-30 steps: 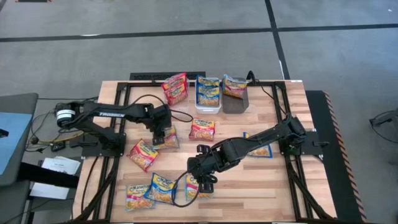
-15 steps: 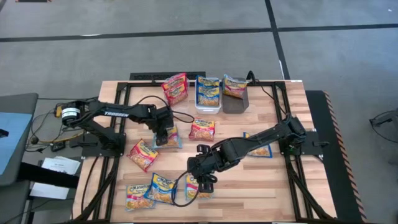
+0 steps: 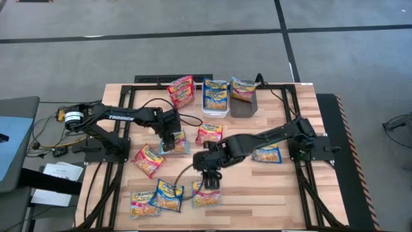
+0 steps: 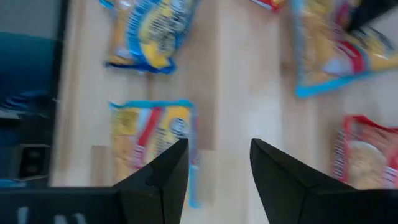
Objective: Sort Maruchan noodles
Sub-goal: Put the light blue noodle pack into the black bin
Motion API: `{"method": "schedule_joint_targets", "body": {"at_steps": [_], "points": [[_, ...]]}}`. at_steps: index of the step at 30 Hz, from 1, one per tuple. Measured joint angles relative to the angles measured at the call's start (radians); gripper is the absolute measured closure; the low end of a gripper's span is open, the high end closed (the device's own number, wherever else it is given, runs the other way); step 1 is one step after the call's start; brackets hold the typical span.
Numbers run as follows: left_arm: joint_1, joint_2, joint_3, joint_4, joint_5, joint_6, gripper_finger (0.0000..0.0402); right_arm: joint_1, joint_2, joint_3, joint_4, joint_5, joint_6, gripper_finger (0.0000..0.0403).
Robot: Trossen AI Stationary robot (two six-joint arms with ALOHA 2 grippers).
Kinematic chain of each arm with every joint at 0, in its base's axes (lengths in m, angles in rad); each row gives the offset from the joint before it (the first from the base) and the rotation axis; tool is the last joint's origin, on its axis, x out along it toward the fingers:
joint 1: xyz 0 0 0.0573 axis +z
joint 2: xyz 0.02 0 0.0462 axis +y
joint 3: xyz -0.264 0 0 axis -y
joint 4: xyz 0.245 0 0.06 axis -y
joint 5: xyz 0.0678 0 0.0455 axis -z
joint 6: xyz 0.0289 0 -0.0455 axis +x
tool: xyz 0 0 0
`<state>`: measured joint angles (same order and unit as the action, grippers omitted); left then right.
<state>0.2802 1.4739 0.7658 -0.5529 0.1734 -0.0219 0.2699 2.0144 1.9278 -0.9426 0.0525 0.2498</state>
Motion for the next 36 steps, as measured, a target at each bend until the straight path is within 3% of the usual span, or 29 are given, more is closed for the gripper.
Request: {"method": "schedule_joint_targets", "body": {"at_steps": [12, 21, 29, 36], "points": [[-0.047, 0.001, 0.078, -0.001, 0.076, 0.029, 0.0401, -0.169, -0.010, -0.001, -0.240, 0.034, -0.083, 0.0246], [-0.090, 0.000, 0.078, 0.023, 0.054, 0.002, 0.0401, -0.211, -0.023, -0.002, -0.532, 0.181, -0.055, 0.0270], [-0.112, -0.001, 0.080, 0.064, 0.056, -0.044, 0.0401, -0.182, -0.169, -0.087, -0.522, 0.281, 0.008, 0.0272], [-0.131, -0.002, 0.080, 0.104, 0.054, -0.076, 0.0401, -0.180, -0.419, -0.348, -0.311, 0.300, 0.093, 0.0272]]}}
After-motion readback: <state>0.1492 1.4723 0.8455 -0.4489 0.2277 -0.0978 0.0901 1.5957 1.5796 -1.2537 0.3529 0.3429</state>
